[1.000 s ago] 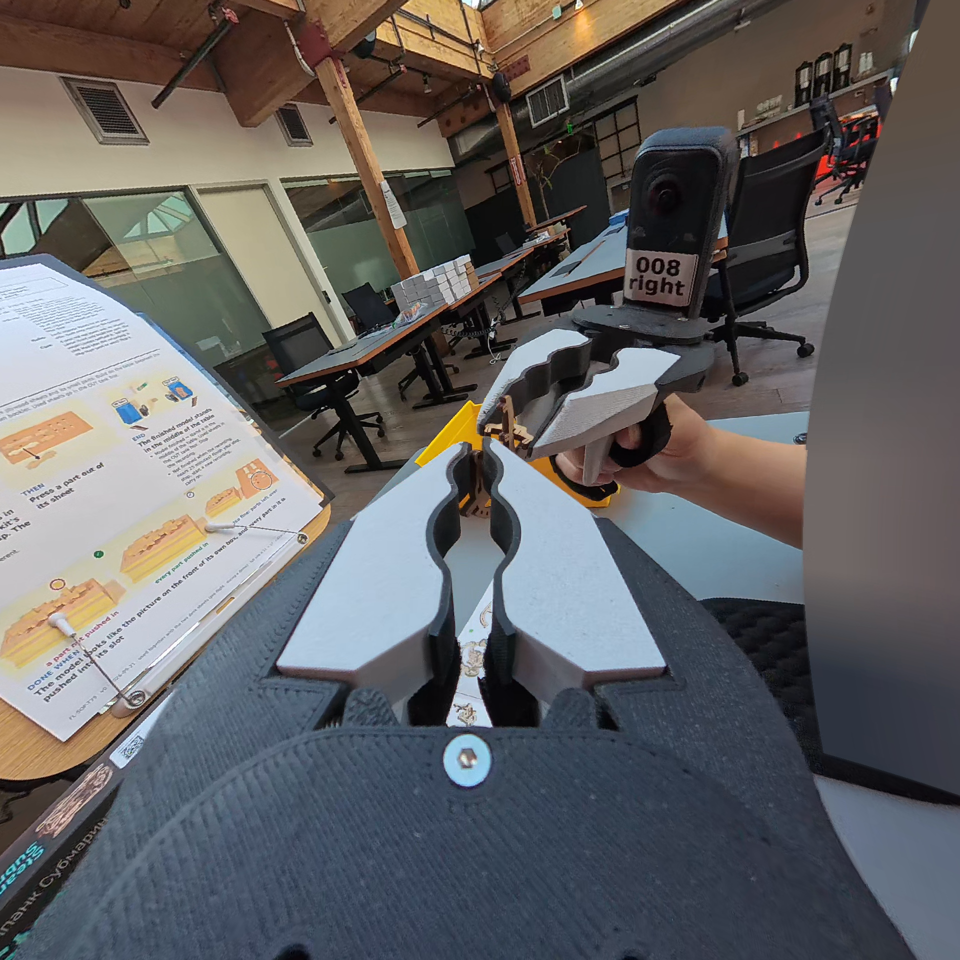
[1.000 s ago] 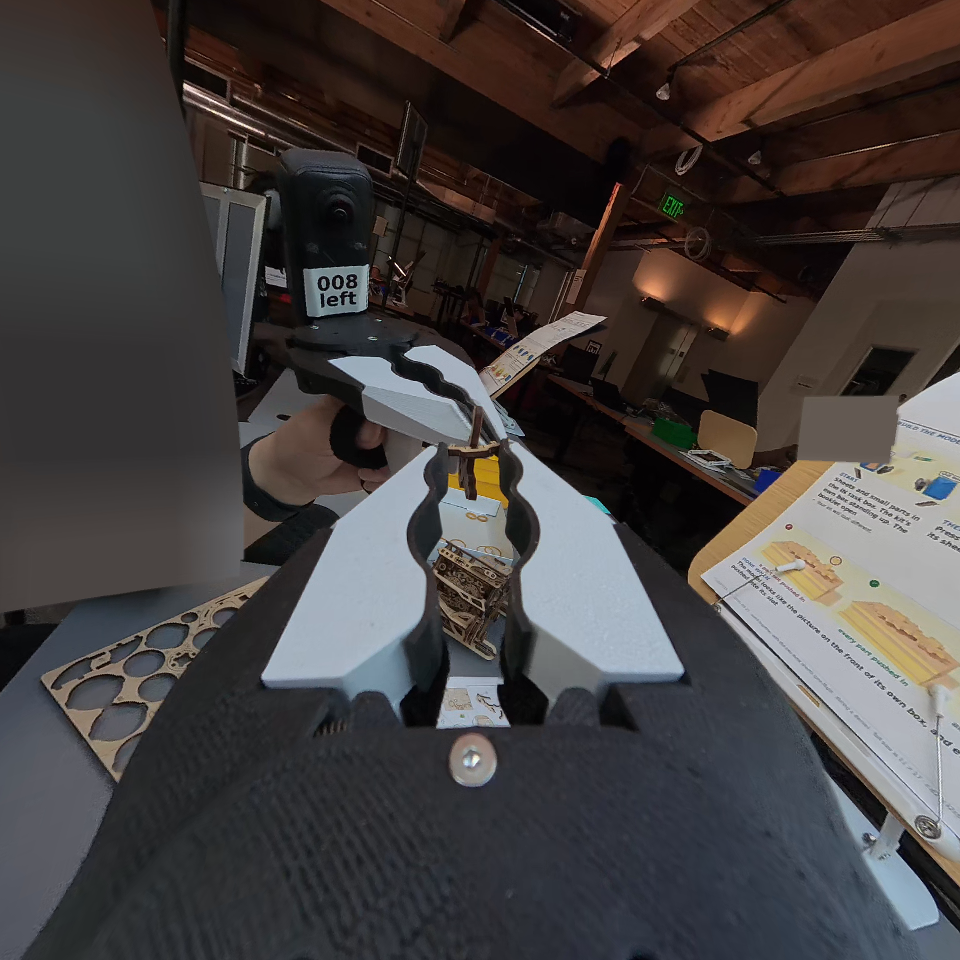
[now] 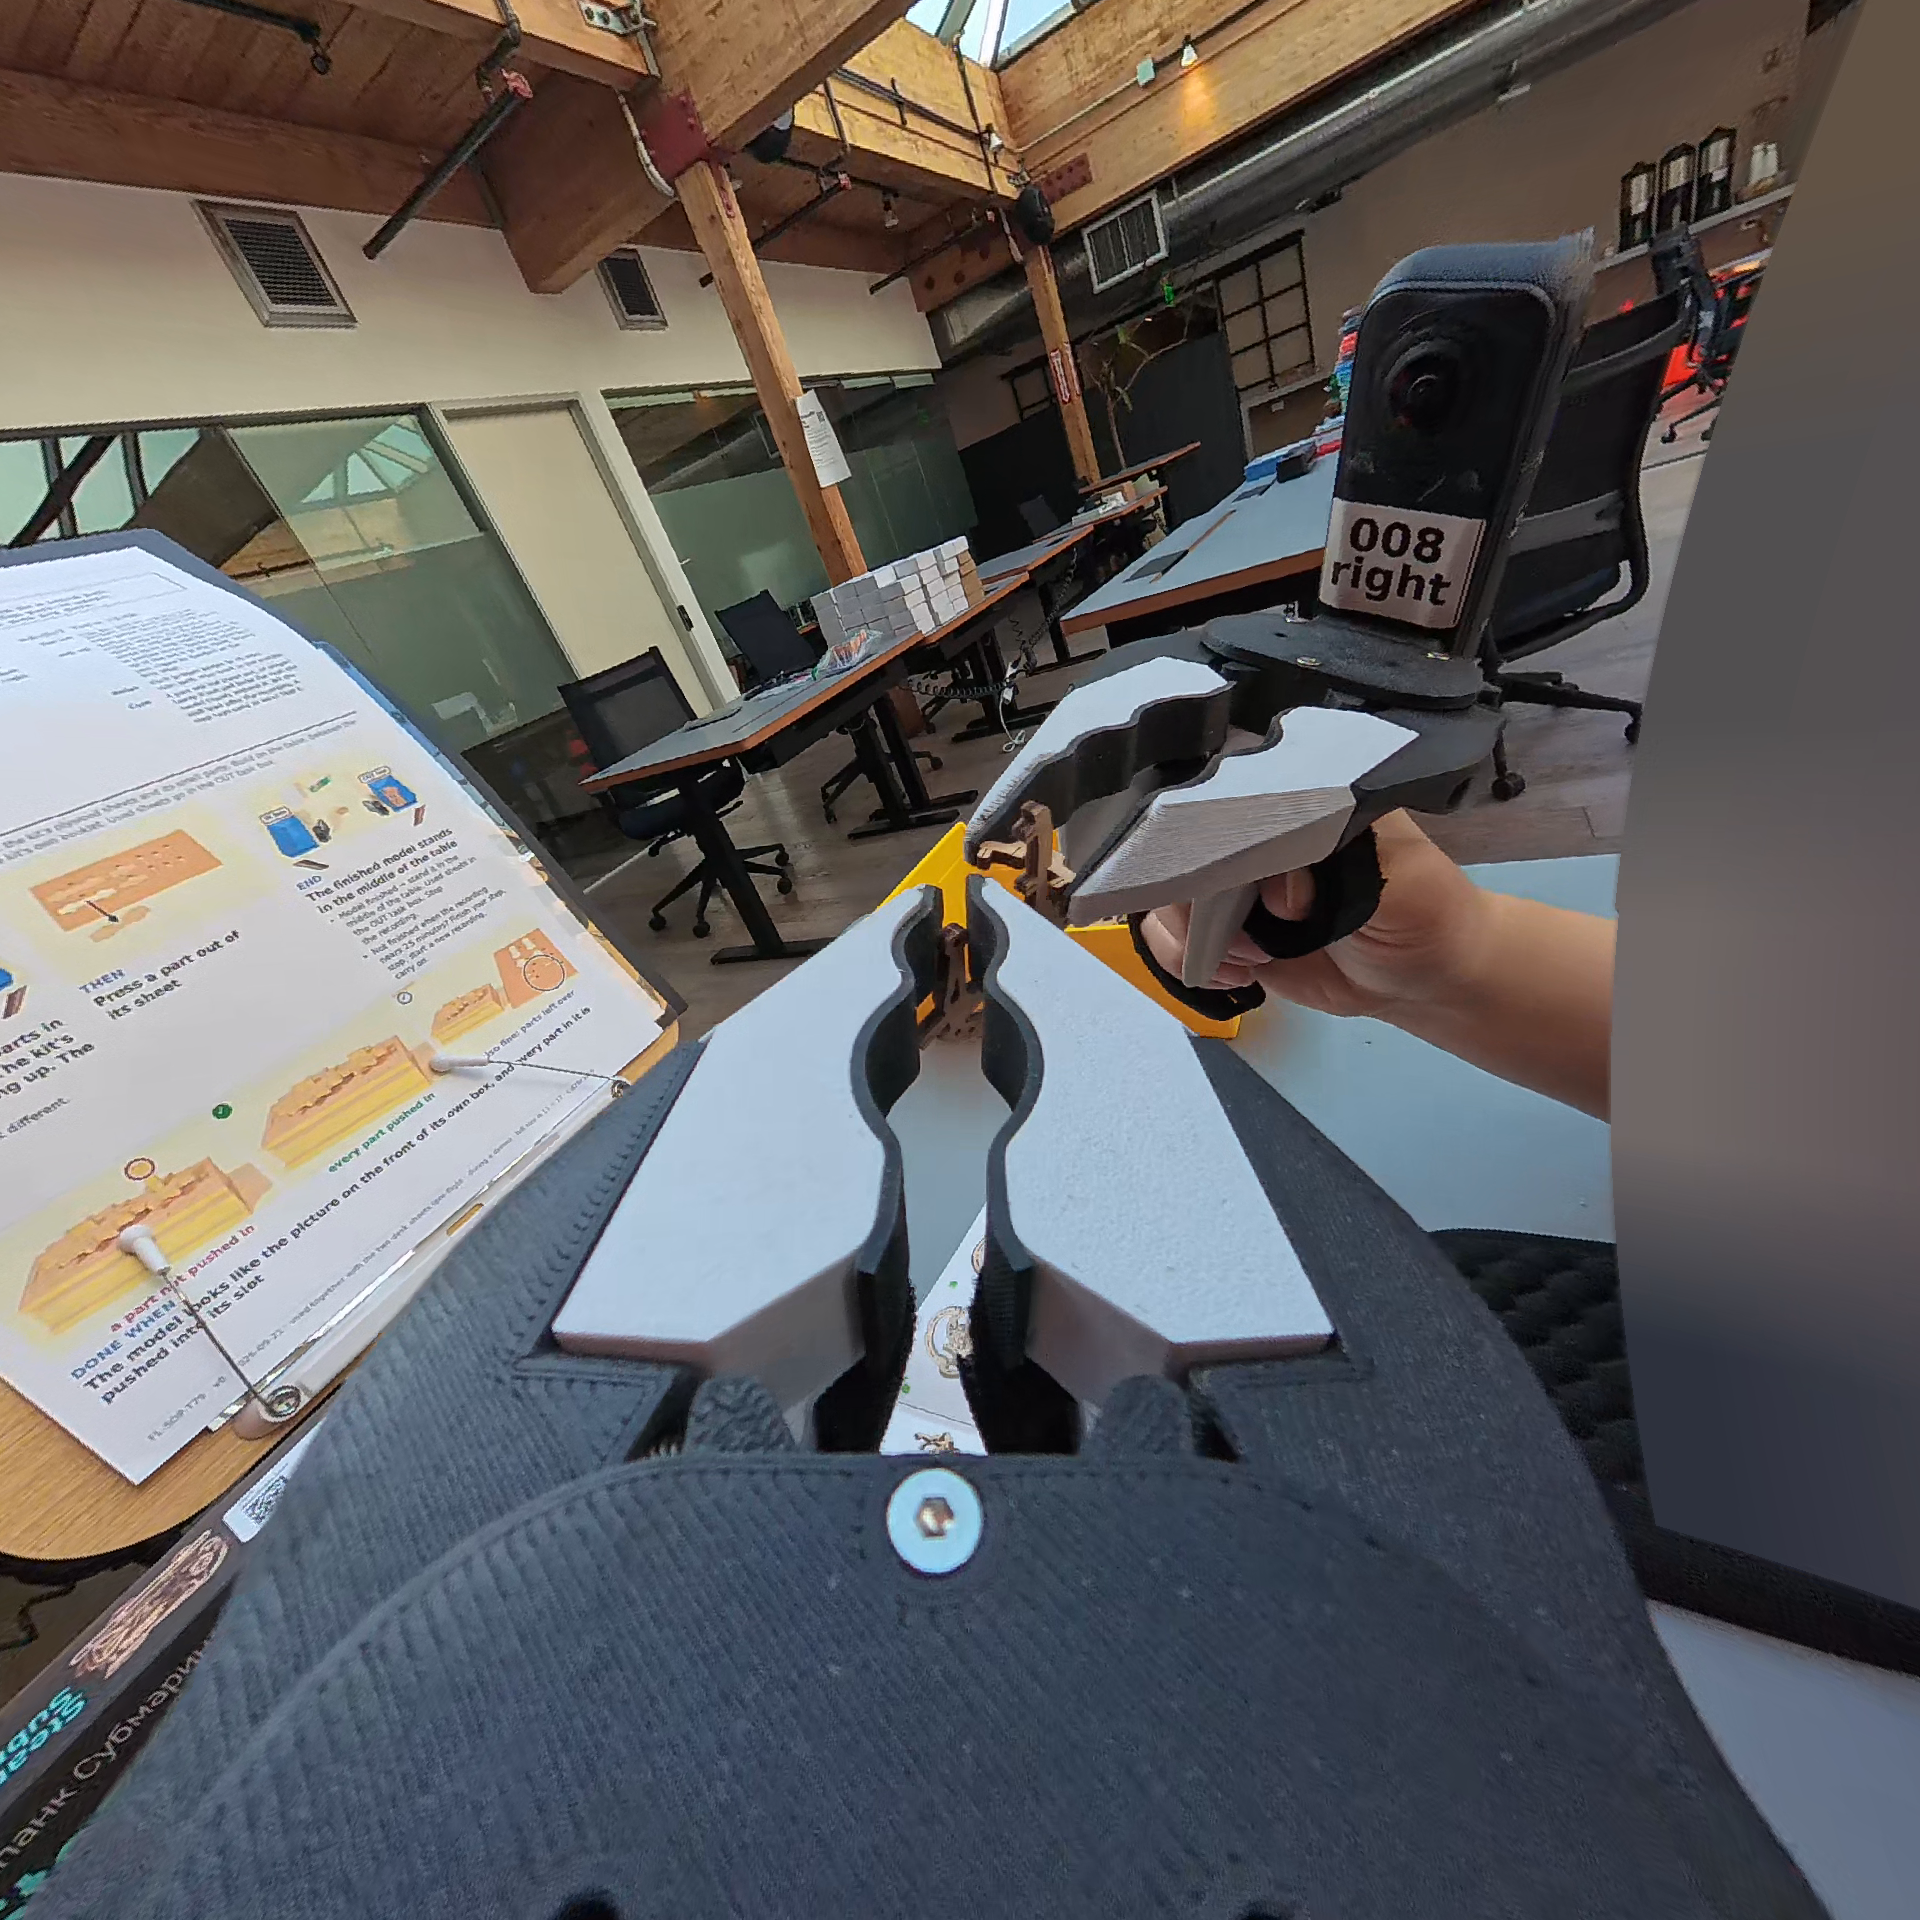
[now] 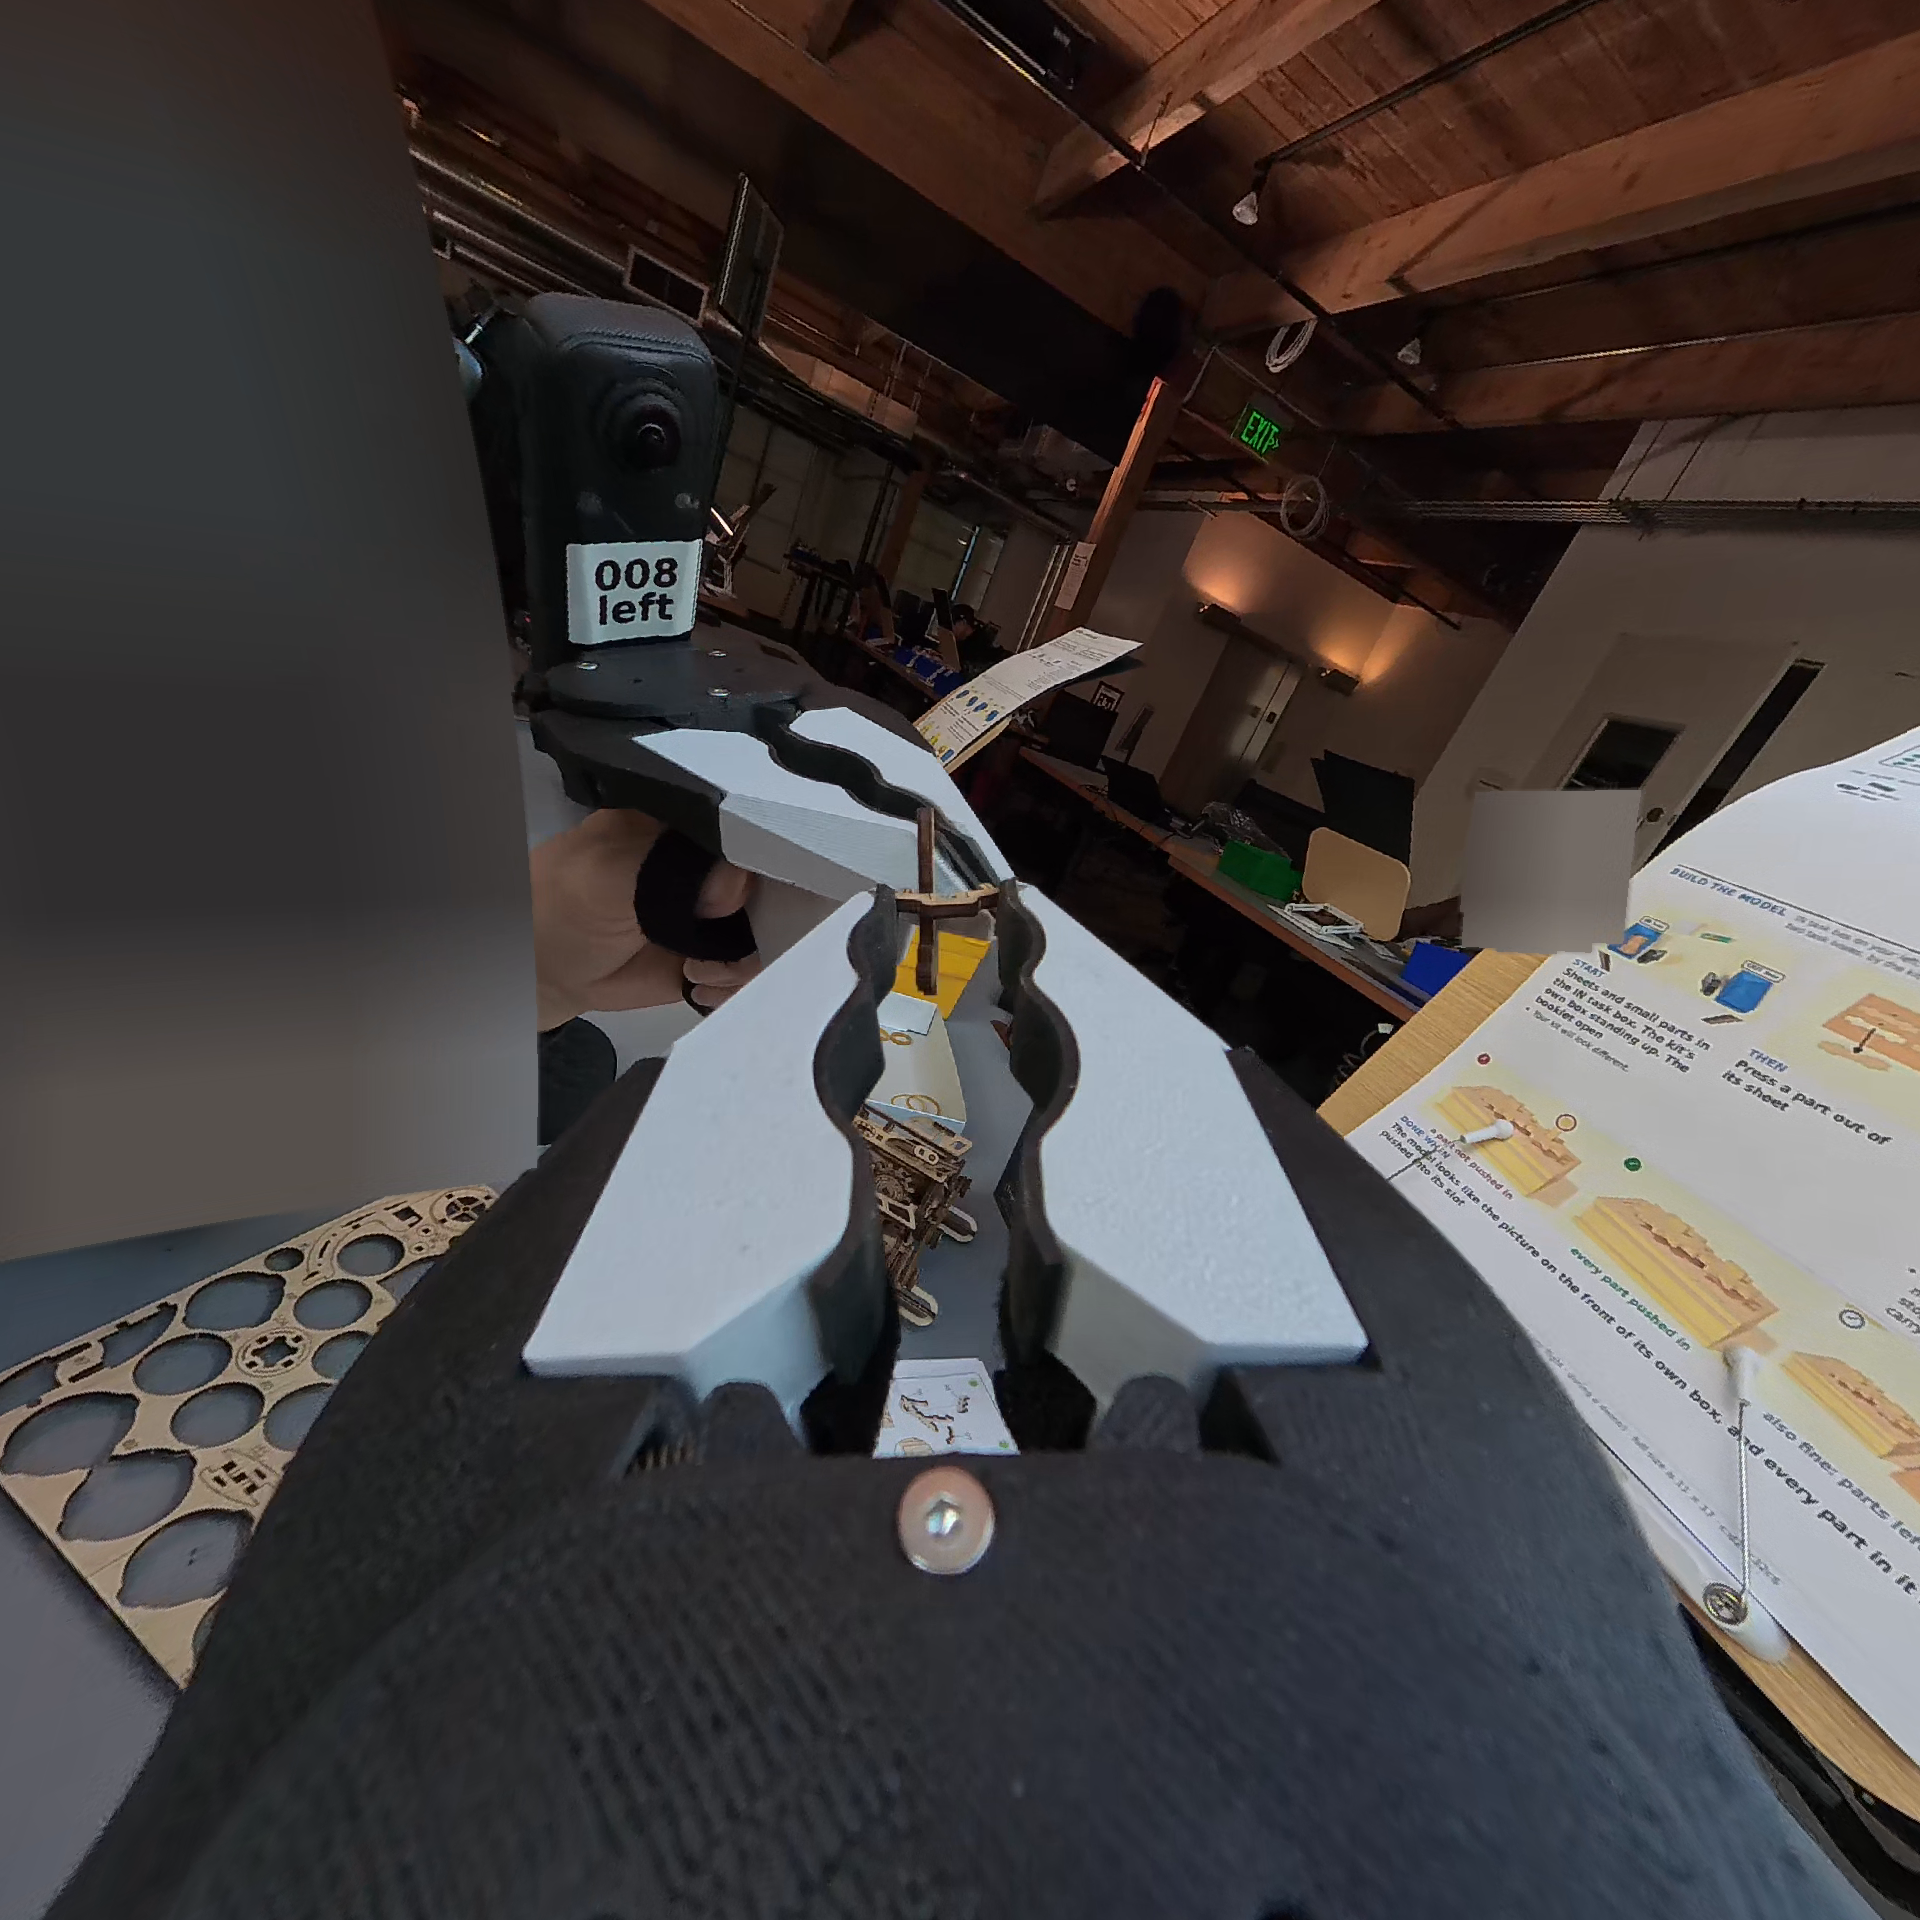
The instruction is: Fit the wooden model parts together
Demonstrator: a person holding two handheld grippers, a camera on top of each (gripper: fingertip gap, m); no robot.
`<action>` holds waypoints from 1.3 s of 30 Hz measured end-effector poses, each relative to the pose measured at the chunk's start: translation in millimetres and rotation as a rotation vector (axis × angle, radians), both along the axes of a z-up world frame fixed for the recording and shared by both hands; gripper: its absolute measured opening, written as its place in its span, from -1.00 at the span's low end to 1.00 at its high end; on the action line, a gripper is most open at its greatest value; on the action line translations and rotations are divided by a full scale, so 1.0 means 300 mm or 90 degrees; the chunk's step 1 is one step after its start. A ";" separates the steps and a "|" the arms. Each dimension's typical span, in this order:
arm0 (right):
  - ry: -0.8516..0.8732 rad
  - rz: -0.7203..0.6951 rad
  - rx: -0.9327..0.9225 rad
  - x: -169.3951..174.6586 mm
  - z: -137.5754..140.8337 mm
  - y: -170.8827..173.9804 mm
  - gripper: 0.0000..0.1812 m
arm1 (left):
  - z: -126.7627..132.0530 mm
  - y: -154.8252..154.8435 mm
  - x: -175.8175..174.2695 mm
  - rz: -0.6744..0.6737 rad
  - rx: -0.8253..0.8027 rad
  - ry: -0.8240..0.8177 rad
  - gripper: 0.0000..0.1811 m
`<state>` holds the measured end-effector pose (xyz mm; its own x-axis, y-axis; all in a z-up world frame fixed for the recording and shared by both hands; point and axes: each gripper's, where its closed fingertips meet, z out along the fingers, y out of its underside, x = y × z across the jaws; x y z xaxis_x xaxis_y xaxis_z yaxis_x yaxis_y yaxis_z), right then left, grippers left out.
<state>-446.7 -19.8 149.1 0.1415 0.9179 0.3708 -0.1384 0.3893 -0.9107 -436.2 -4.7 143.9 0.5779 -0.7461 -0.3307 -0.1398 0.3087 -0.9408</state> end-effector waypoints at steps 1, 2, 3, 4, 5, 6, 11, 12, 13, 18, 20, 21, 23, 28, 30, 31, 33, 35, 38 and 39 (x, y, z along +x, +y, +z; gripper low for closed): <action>0.001 -0.002 0.002 0.001 0.001 0.001 -0.81 | 0.004 -0.003 -0.001 -0.002 0.000 -0.003 -0.99; 0.000 -0.002 0.003 0.001 0.001 0.000 -0.81 | 0.006 -0.006 -0.002 -0.003 0.001 -0.004 -0.99; -0.002 -0.003 0.007 0.000 0.000 -0.001 -0.81 | 0.007 -0.007 -0.002 -0.002 0.002 -0.001 -0.99; -0.003 -0.006 0.013 0.000 -0.001 -0.002 -0.81 | 0.005 -0.008 -0.002 0.001 0.004 0.003 -0.98; -0.005 -0.008 0.018 -0.001 -0.002 -0.002 -0.81 | 0.006 -0.008 -0.002 0.004 0.008 0.006 -0.98; -0.005 -0.008 0.022 0.000 -0.001 -0.004 -0.81 | 0.007 -0.010 -0.001 0.005 0.013 0.008 -0.98; -0.007 0.003 0.026 -0.002 0.002 -0.019 -0.81 | 0.006 -0.006 -0.003 0.016 0.020 0.012 -0.99; -0.006 0.009 0.023 -0.003 0.002 -0.023 -0.81 | 0.008 -0.005 -0.005 0.019 0.022 0.010 -0.99; -0.007 0.018 0.017 -0.005 0.001 -0.027 -0.81 | 0.009 -0.005 -0.006 0.021 0.023 0.010 -0.99; -0.009 0.028 -0.010 -0.009 -0.001 -0.024 -0.80 | 0.006 -0.004 -0.006 0.027 0.025 0.019 -0.99; -0.012 0.021 -0.012 -0.012 -0.003 -0.019 -0.80 | 0.006 0.001 -0.009 0.039 0.030 0.024 -0.99; -0.013 0.011 -0.006 -0.013 -0.003 -0.016 -0.80 | 0.006 0.002 -0.011 0.045 0.034 0.027 -0.99; -0.021 -0.020 0.010 -0.016 -0.006 -0.007 -0.81 | 0.004 0.009 -0.015 0.065 0.043 0.039 -0.99; -0.015 -0.060 0.023 -0.013 0.004 0.002 -0.81 | 0.008 0.007 -0.013 0.078 0.060 0.043 -1.00; -0.017 -0.051 0.017 -0.013 0.003 0.000 -0.81 | 0.007 0.005 -0.013 0.074 0.061 0.044 -1.00; -0.014 -0.050 0.013 -0.012 0.005 0.001 -0.81 | 0.007 0.002 -0.011 0.069 0.061 0.045 -1.00; -0.012 -0.047 0.011 -0.011 0.006 0.001 -0.81 | 0.007 0.000 -0.009 0.068 0.063 0.046 -1.00; -0.015 -0.043 0.006 -0.010 0.004 0.002 -0.81 | 0.007 0.000 -0.009 0.070 0.068 0.048 -1.00; -0.018 -0.034 0.009 -0.010 0.004 -0.004 -0.81 | 0.008 -0.003 -0.008 0.064 0.067 0.046 -1.00; -0.016 -0.025 0.016 -0.009 0.005 -0.012 -0.81 | 0.010 -0.006 -0.007 0.060 0.068 0.046 -1.00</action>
